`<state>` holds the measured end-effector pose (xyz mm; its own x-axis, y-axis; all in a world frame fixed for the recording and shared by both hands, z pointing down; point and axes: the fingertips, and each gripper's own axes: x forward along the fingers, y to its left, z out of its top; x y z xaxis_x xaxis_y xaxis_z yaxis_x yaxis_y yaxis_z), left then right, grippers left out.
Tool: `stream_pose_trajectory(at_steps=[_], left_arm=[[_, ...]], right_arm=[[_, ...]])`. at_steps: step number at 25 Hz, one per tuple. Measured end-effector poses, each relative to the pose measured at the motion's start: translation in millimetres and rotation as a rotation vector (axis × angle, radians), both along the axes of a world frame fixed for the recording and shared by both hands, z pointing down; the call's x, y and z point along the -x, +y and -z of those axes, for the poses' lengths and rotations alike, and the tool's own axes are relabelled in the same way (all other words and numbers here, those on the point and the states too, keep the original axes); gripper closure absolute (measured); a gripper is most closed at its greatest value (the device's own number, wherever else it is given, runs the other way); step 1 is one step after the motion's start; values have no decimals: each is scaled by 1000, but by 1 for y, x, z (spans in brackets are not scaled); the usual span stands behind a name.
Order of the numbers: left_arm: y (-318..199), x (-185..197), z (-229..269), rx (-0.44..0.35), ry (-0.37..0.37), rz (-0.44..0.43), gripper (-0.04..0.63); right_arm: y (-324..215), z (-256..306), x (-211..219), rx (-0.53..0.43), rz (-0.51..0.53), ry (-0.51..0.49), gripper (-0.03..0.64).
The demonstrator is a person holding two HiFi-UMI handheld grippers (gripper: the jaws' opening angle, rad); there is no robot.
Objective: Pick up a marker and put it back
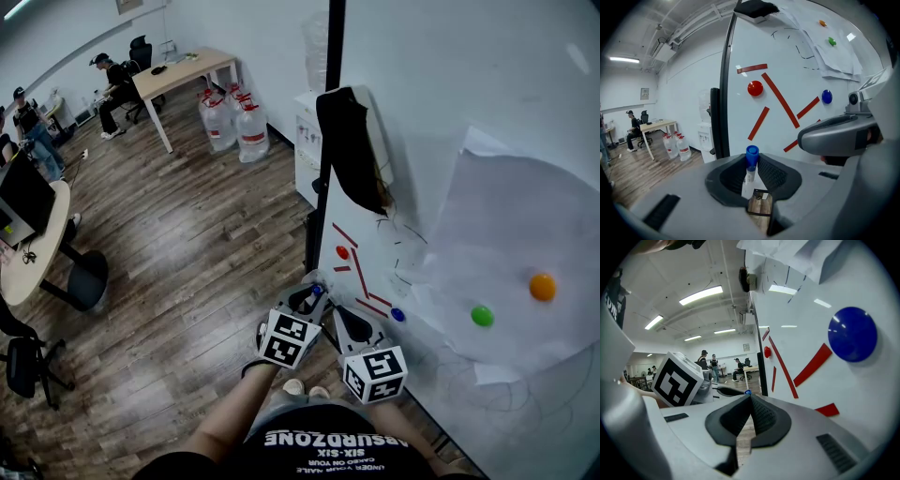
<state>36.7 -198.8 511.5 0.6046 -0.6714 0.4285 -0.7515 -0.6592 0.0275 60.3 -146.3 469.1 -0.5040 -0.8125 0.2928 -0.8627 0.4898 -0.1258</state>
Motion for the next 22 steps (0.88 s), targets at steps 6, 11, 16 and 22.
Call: stream_pose_trajectory(at_steps=[6,11,16,22], left_arm=[[0,-1,-8,16,-20,-3,517],[0,-4,-16,17,-23,-12,517],[-1,-6,-23,18,-27,-24,517],[1,-5,-29,40,-39,-24,517]], right_arm=[[1,0,0,0,2,1,618],[1,0,-1,1,3,2,618],[2,-1,-2,2,4,5,618],[4,-1,-3,3,1,7,618]])
